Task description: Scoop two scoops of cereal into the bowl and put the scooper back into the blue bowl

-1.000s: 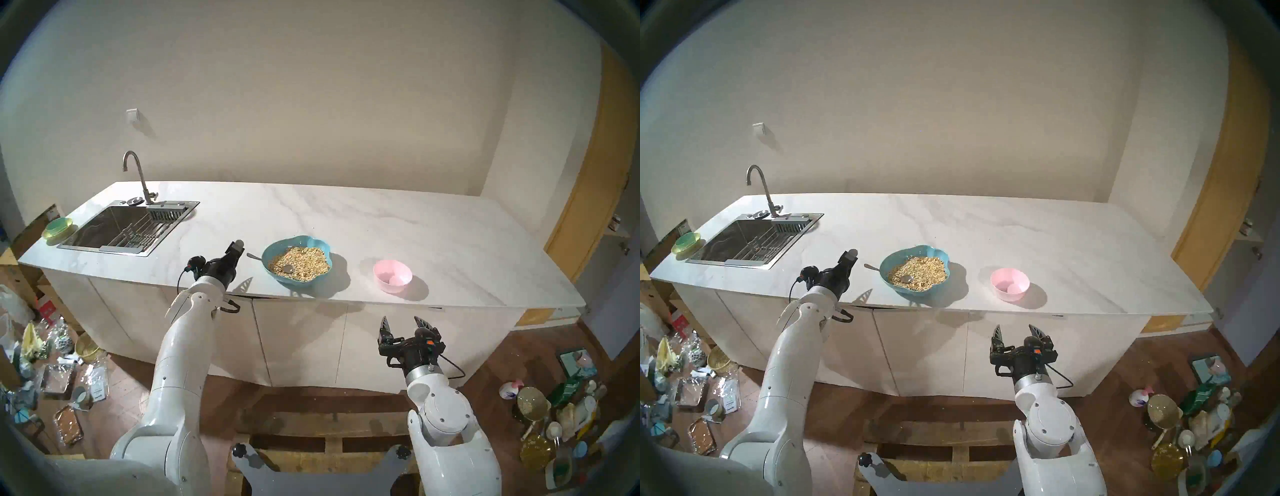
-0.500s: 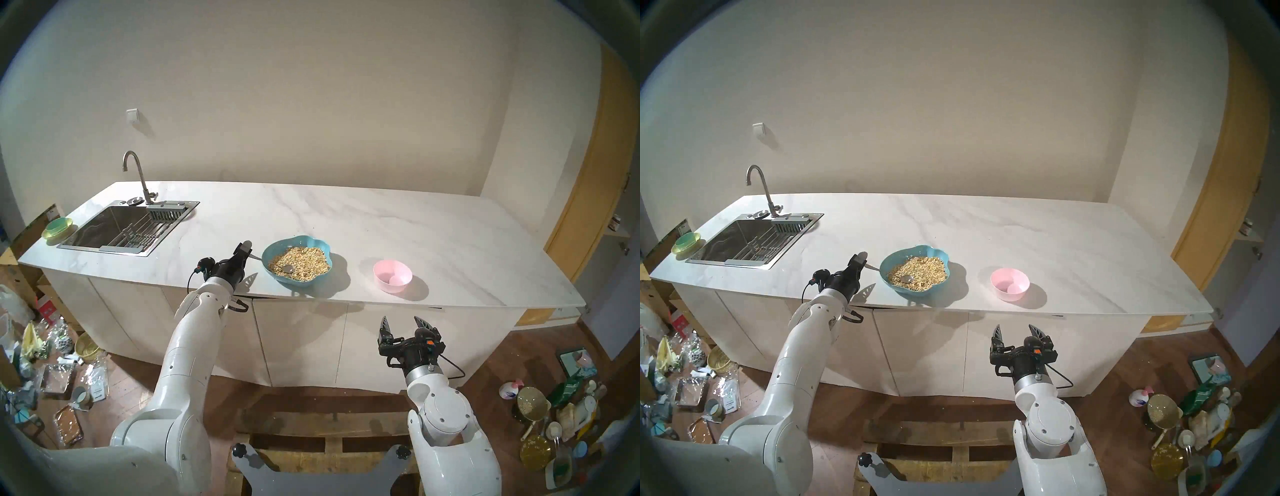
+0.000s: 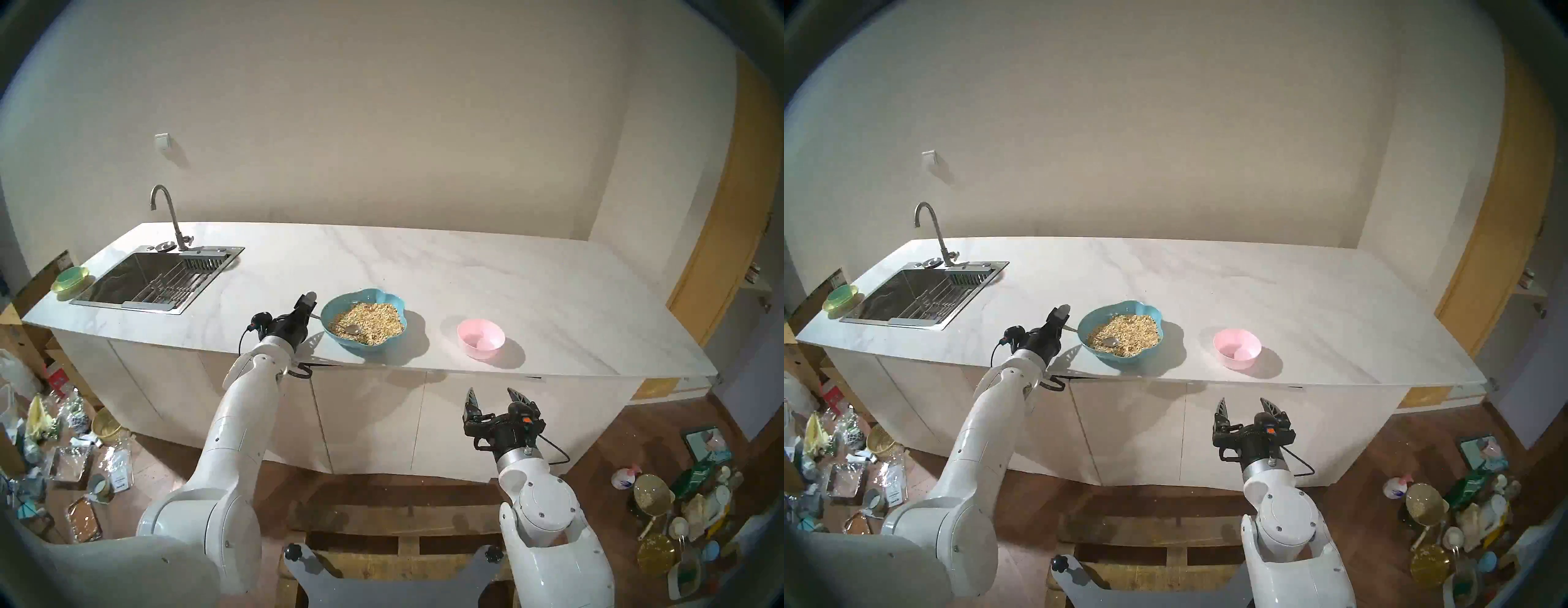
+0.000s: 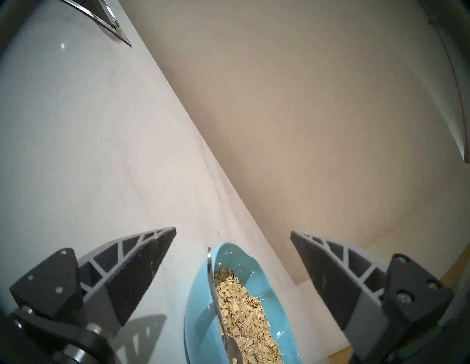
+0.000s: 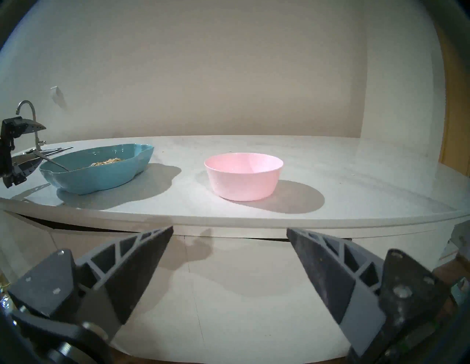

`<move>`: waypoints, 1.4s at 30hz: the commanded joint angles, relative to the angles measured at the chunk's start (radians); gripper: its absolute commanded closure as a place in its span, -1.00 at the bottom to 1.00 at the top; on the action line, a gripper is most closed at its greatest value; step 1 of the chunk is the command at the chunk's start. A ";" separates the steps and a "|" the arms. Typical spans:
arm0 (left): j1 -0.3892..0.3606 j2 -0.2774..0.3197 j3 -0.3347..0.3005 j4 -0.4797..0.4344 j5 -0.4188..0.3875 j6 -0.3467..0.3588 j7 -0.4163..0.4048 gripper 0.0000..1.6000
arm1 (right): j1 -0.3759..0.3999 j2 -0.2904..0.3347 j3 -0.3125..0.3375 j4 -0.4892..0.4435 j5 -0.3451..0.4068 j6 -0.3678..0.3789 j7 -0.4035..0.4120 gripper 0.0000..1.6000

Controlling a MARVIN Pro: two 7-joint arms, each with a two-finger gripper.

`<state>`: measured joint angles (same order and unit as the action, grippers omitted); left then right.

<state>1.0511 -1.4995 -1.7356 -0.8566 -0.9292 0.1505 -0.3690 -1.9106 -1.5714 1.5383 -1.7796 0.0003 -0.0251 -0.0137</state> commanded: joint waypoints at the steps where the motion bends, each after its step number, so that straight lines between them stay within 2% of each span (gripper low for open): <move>1: -0.061 -0.012 0.011 0.011 -0.002 -0.017 -0.032 -1.00 | 0.005 -0.002 -0.001 -0.024 0.002 -0.004 0.000 -1.00; 14: -0.078 -0.015 0.028 0.039 -0.002 -0.041 -0.032 -1.00 | 0.005 -0.003 -0.001 -0.024 0.002 -0.003 0.000 -1.00; 15: -0.076 -0.013 0.028 0.037 -0.001 -0.041 -0.030 0.17 | 0.005 -0.003 -0.001 -0.024 0.002 -0.003 0.000 -1.00; 16: -0.075 -0.012 0.030 0.034 0.000 -0.042 -0.027 0.17 | 0.005 -0.003 -0.001 -0.024 0.002 -0.003 0.000 -1.00; 17: -0.074 -0.012 0.030 0.033 -0.001 -0.042 -0.027 0.49 | 0.005 -0.003 -0.001 -0.024 0.002 -0.003 0.000 -1.00; 18: -0.071 -0.012 0.031 0.031 0.000 -0.044 -0.025 1.00 | 0.005 -0.003 -0.001 -0.024 0.002 -0.003 0.000 -1.00; 24: -0.066 -0.009 0.035 0.024 0.006 -0.057 -0.019 1.00 | 0.005 -0.003 -0.001 -0.024 0.002 -0.003 0.000 -1.00; 29: -0.065 0.010 0.064 0.004 0.043 -0.073 -0.001 1.00 | 0.005 -0.003 -0.001 -0.024 0.002 -0.004 0.000 -1.00; 30: -0.065 0.024 0.092 -0.006 0.081 -0.091 0.010 1.00 | 0.006 -0.003 -0.001 -0.023 0.002 -0.004 0.000 -1.00; 33: -0.070 0.042 0.129 -0.027 0.126 -0.111 0.027 1.00 | 0.006 -0.003 -0.001 -0.023 0.002 -0.004 0.000 -1.00; 42: -0.148 0.102 0.215 -0.038 0.214 -0.129 0.072 1.00 | 0.007 -0.003 -0.001 -0.021 0.001 -0.005 0.000 -1.00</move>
<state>0.9685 -1.4275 -1.5263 -0.8573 -0.7475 0.0491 -0.3096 -1.9102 -1.5715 1.5386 -1.7782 -0.0002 -0.0251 -0.0134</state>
